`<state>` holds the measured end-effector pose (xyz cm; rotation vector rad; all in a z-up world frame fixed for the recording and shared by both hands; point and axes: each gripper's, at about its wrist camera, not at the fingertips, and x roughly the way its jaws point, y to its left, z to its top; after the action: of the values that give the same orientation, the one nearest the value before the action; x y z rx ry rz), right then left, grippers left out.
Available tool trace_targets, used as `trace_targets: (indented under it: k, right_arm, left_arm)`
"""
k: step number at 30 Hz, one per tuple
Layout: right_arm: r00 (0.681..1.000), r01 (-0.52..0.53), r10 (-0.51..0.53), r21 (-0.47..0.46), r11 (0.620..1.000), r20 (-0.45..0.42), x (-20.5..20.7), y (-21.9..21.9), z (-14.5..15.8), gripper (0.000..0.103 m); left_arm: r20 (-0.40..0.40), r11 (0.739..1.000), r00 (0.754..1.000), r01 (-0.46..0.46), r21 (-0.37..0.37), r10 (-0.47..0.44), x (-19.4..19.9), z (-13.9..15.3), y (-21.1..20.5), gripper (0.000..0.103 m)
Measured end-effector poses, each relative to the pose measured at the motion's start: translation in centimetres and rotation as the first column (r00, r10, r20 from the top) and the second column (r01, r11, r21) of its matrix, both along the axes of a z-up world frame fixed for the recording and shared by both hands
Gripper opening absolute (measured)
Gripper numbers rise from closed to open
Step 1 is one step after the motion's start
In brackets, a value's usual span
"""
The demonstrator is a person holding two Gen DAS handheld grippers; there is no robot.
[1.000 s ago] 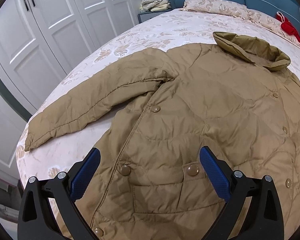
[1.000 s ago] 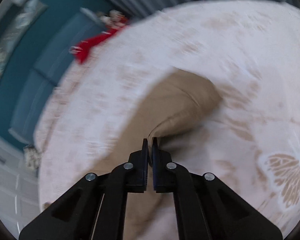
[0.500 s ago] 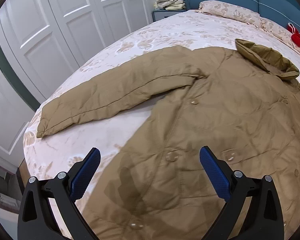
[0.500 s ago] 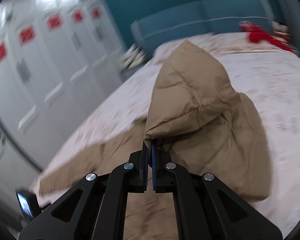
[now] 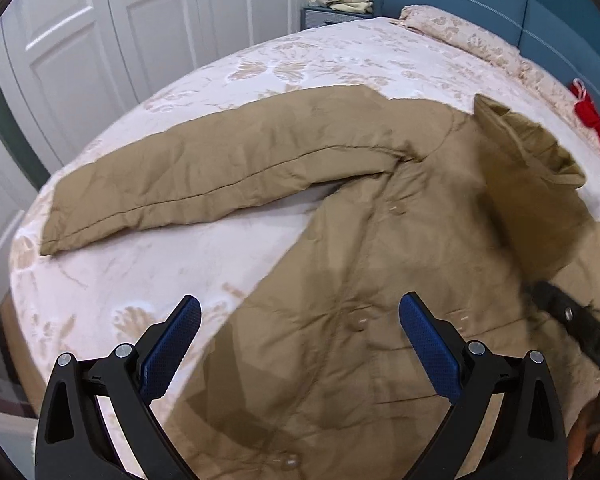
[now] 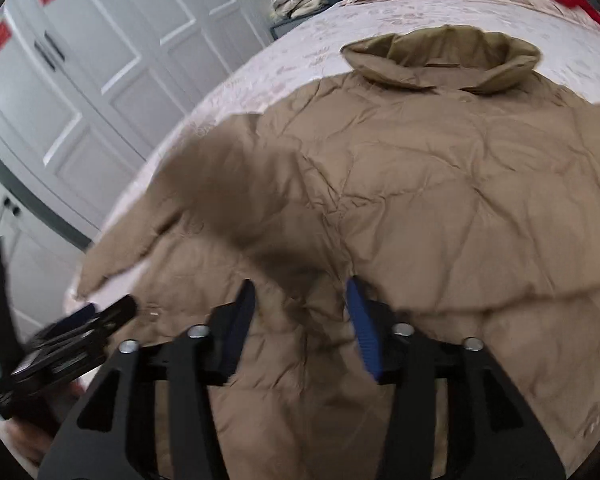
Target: Fold large clothes
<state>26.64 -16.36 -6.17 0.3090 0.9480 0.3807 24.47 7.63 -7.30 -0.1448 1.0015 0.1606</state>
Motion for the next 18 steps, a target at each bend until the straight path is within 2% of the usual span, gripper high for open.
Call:
trace_targets:
  k: [4,7,9,12,14,15,16,18]
  right_arm:
    - [0.997,0.062,-0.062,0.02,0.998,0.034,-2.8,-2.9,2.0,0.048]
    - [0.982,0.186,-0.187,0.04,0.982,0.033,-4.7,-7.4,2.5,0.049]
    - [0.963,0.266,-0.268,0.051,0.963,0.024,-5.6,-10.2,2.3,0.049]
    - [0.908,0.418,-0.418,0.11,0.902,-0.018,-5.6,-16.3,0.9,0.051]
    - [0.864,0.503,-0.502,0.142,0.853,-0.041,-5.4,-19.7,-0.1,0.051]
    - [0.838,0.545,-0.543,0.165,0.822,-0.06,-4.9,-21.6,-0.6,0.051]
    - [0.825,0.563,-0.56,0.178,0.807,-0.072,-4.5,-22.4,-1.0,0.051]
    - [0.798,0.6,-0.59,0.232,0.765,-0.121,-3.3,-24.5,-2.2,0.049]
  left_arm:
    - [0.017,0.993,0.999,0.044,-0.113,-0.042,0.8,0.9,-1.4,0.097]
    - [-0.019,0.974,0.996,0.077,-0.214,-0.083,2.1,0.4,-3.0,0.097]
    - [-0.051,0.952,0.995,0.07,-0.297,-0.089,3.2,-0.2,-3.9,0.097]
    - [-0.066,0.915,0.995,0.047,-0.4,-0.08,4.5,-0.5,-4.9,0.097]
    - [-0.072,0.911,0.994,0.048,-0.409,-0.085,5.0,-0.7,-5.9,0.094]
    - [-0.077,0.914,0.993,0.051,-0.402,-0.089,5.3,-0.7,-6.4,0.086]
    - [-0.078,0.92,0.992,0.064,-0.387,-0.102,5.7,-0.9,-7.0,0.082]
    - [-0.089,0.944,0.99,0.077,-0.322,-0.111,6.4,-1.1,-8.1,0.063]
